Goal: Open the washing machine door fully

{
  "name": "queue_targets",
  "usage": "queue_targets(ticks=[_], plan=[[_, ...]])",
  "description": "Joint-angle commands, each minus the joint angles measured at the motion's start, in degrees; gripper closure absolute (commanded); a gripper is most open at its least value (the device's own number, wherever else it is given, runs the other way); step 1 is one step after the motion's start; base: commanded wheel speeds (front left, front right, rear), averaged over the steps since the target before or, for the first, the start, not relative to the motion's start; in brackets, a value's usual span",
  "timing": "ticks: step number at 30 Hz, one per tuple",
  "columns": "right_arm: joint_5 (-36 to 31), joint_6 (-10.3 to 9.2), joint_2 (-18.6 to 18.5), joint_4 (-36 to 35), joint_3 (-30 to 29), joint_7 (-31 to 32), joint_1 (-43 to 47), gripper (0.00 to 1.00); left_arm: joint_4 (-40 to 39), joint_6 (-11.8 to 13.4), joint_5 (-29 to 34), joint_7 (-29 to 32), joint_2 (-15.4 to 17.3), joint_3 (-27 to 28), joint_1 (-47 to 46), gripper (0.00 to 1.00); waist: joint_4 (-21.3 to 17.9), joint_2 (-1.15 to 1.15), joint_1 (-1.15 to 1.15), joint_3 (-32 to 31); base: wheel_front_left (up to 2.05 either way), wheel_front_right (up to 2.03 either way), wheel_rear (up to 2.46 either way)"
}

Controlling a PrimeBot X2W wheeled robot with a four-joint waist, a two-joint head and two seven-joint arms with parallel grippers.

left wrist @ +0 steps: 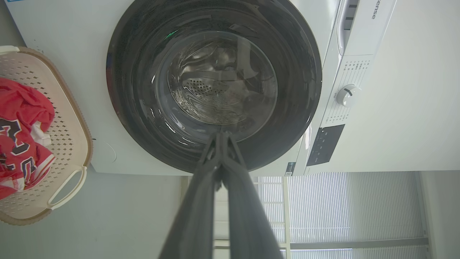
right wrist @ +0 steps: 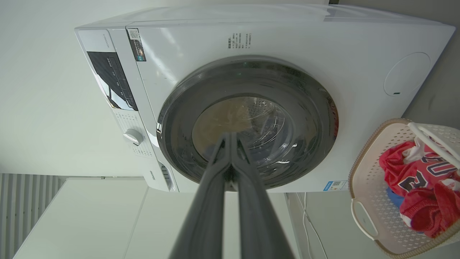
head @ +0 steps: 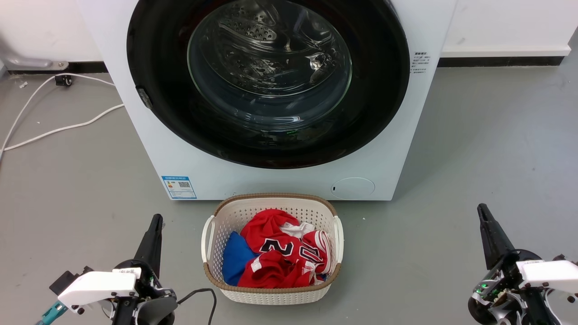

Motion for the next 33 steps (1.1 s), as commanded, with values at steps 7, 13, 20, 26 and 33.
queue_targets(ticks=[7, 13, 20, 26, 33], plan=[[0.0, -0.01, 0.0, 0.9, 0.1, -0.1, 0.6, 0.0, 0.9, 0.0, 0.0, -0.1, -0.1, -0.2, 0.6, 0.0, 0.0, 0.0, 0.0, 0.0, 0.0, 0.0, 0.0], [-1.1, -0.01, 0.0, 0.9, 0.5, -1.6, 1.8, 0.0, -0.1, 0.0, 1.2, -1.6, -0.1, -1.0, 1.5, 0.0, 0.0, 0.0, 0.0, 0.0, 0.0, 0.0, 0.0], [-8.0, 0.0, 0.1, -0.9, -0.3, -3.6, 2.3, 0.0, -2.3, 0.4, 8.2, -3.6, -0.1, -1.1, 1.8, 0.0, 0.0, 0.0, 0.0, 0.1, 0.0, 0.0, 0.0], [-17.1, 0.0, 0.1, -4.4, 0.2, -5.1, 2.9, 0.0, -5.1, 2.3, 16.7, -5.1, -0.1, -2.4, 2.0, 0.0, 0.0, 0.0, 0.0, 0.3, 0.0, 0.0, 0.0], [-28.0, 0.01, 0.1, -7.9, 1.5, -6.8, 3.7, 0.0, -7.5, 4.5, 26.5, -6.9, -0.1, -4.3, 2.3, 0.0, 0.0, 0.0, 0.0, 0.5, 0.0, 0.0, 0.0]])
